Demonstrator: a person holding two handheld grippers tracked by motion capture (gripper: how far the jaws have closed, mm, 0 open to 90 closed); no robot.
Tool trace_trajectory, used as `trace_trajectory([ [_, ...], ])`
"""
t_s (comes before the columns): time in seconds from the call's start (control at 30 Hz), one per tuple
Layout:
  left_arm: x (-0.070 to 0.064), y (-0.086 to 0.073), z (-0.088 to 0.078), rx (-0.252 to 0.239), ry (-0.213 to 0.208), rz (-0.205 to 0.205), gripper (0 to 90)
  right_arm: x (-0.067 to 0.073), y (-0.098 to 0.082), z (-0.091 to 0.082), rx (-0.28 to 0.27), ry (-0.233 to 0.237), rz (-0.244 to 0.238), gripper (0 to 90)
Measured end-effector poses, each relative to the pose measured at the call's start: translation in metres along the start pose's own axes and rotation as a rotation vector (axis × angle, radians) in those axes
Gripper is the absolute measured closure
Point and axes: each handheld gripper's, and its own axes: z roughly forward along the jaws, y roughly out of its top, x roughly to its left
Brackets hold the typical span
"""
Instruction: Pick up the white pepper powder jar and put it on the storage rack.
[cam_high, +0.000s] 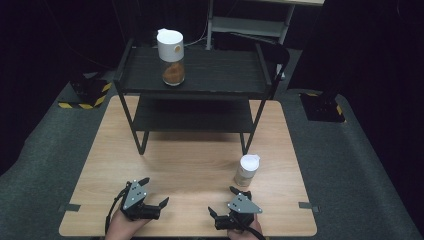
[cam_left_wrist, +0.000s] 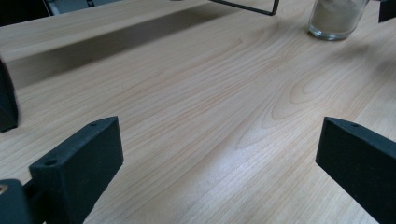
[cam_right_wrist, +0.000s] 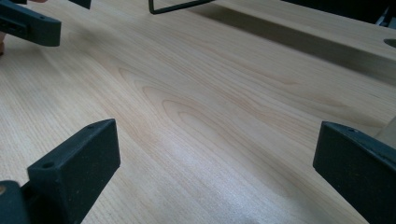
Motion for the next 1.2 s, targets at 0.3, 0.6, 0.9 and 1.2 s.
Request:
trace_trajectory([
  [0.3, -0.005, 0.001, -0.001, 0.01, 0.014, 0.031, 0.9, 0.001, 0.0, -0.013, -0.044, -0.008, 0.003, 0.2],
  [0.6, -0.008, 0.002, 0.0, 0.014, 0.025, 0.039, 1.0, -0.002, 0.001, -0.035, -0.111, -0.037, 0.005, 0.2],
  [0.9, -0.014, 0.0, -0.001, 0.004, 0.036, 0.083, 0.9, -0.009, -0.002, -0.054, -0.143, -0.125, 0.029, 0.2],
  [1.2, -0.018, -0.001, -0.002, 0.001, 0.052, 0.093, 0.9, -0.018, -0.008, -0.058, -0.147, -0.185, 0.098, 0.5],
])
